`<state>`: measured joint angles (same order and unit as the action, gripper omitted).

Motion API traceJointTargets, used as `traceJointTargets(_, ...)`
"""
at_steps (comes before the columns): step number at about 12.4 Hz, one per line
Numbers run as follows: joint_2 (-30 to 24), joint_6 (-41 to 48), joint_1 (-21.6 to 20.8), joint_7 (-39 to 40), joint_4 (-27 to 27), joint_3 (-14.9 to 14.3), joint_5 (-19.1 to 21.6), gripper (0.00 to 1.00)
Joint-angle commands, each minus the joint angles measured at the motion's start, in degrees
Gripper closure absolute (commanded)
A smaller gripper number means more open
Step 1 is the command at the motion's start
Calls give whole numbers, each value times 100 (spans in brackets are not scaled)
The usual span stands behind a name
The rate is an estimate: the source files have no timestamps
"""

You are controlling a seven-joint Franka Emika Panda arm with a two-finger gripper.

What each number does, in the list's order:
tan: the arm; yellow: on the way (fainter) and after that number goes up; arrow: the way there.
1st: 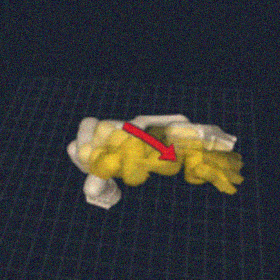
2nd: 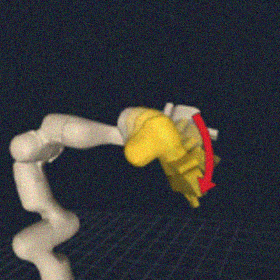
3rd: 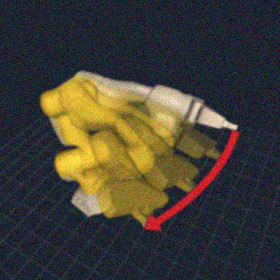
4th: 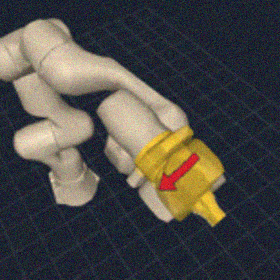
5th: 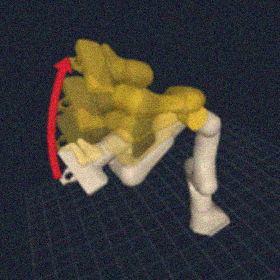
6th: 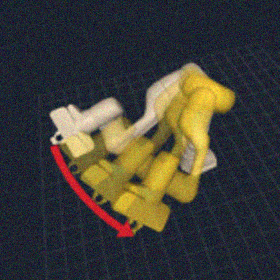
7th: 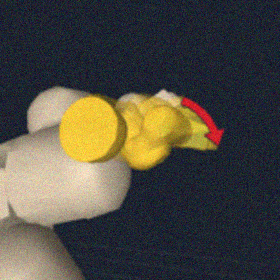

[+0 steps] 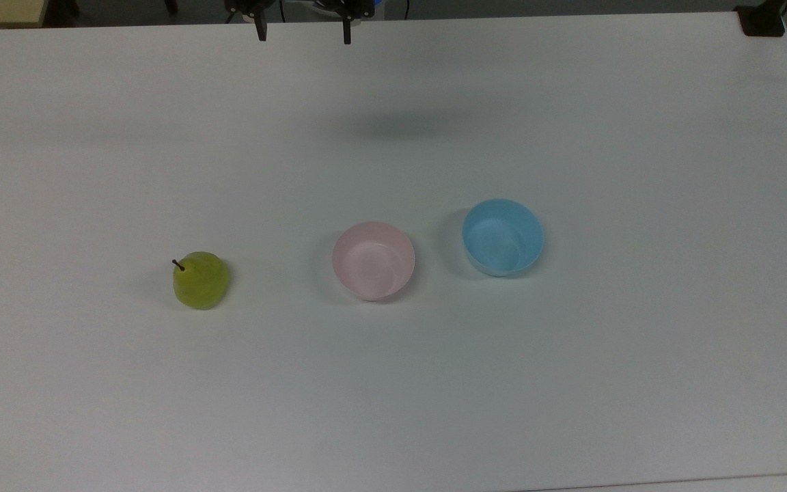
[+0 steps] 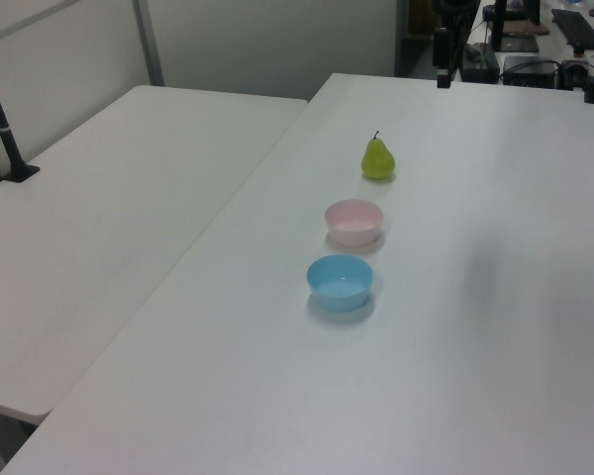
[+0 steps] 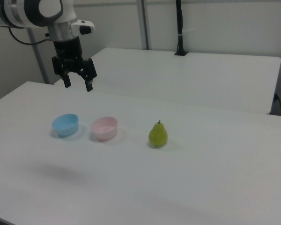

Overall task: Place the pear in the bowl
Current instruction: 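Move the open gripper over the green pear and lower it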

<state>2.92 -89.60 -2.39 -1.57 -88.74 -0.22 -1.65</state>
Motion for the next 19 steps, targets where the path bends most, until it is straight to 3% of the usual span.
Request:
traceJointTargets(1,-29,-92,-147,-2,-64,-83,-116,0)
traceJointTargets(12,199,-232,-113,157,-3,-136,-116,0)
traceJointTargets(15,358,-487,63,368,6,-162,-90,0)
traceJointTargets(19,1016,-1277,589,543,260,-171,-64,0)
